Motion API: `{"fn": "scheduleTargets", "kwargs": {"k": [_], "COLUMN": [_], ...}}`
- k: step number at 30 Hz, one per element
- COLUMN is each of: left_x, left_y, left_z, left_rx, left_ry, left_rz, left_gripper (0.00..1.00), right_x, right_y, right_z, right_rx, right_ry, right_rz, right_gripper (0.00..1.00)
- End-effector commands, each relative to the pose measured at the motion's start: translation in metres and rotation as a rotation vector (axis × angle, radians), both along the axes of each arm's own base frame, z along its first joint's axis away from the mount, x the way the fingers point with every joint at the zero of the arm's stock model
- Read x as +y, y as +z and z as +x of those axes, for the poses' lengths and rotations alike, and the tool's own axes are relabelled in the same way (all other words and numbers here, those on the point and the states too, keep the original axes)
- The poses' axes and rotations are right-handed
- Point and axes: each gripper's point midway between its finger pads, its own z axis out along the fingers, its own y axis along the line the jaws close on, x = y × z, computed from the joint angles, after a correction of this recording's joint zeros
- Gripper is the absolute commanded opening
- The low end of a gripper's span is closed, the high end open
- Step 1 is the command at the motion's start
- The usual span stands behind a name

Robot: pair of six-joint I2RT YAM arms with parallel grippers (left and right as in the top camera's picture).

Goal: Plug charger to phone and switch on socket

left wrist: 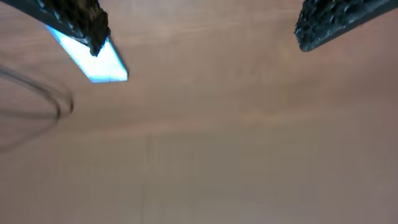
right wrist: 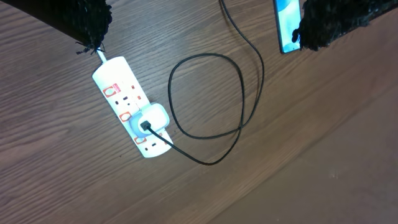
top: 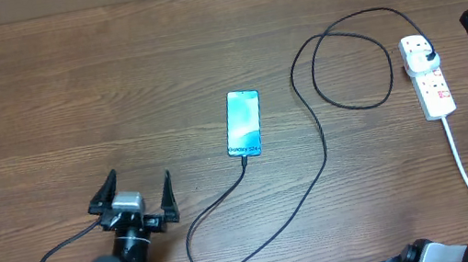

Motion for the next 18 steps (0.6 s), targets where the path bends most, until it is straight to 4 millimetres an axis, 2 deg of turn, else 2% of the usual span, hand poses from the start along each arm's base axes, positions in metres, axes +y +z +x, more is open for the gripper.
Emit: {"fn": "scheduleTargets", "kwargs": {"k": [1, 18], "left_x": [0.0078, 0.0095], "left_y": [-0.0054, -0.0053], "left_z": [0.0006, 0.0009], "left_rx": [0.016, 0.014], "left_ry": [0.041, 0.051], "left_rz": [0.016, 0.023], "left_gripper": [0.99, 0.99], "right_x": [-0.0021, -0.0021], "right_y": [0.0047, 0.0046], "right_z": [0.0014, 0.0013], "right_rx": [-0.012, -0.012], "right_ry": [-0.007, -0.007], "right_rz": [-0.012, -0.012], "right_gripper": [1.00, 1.00]}}
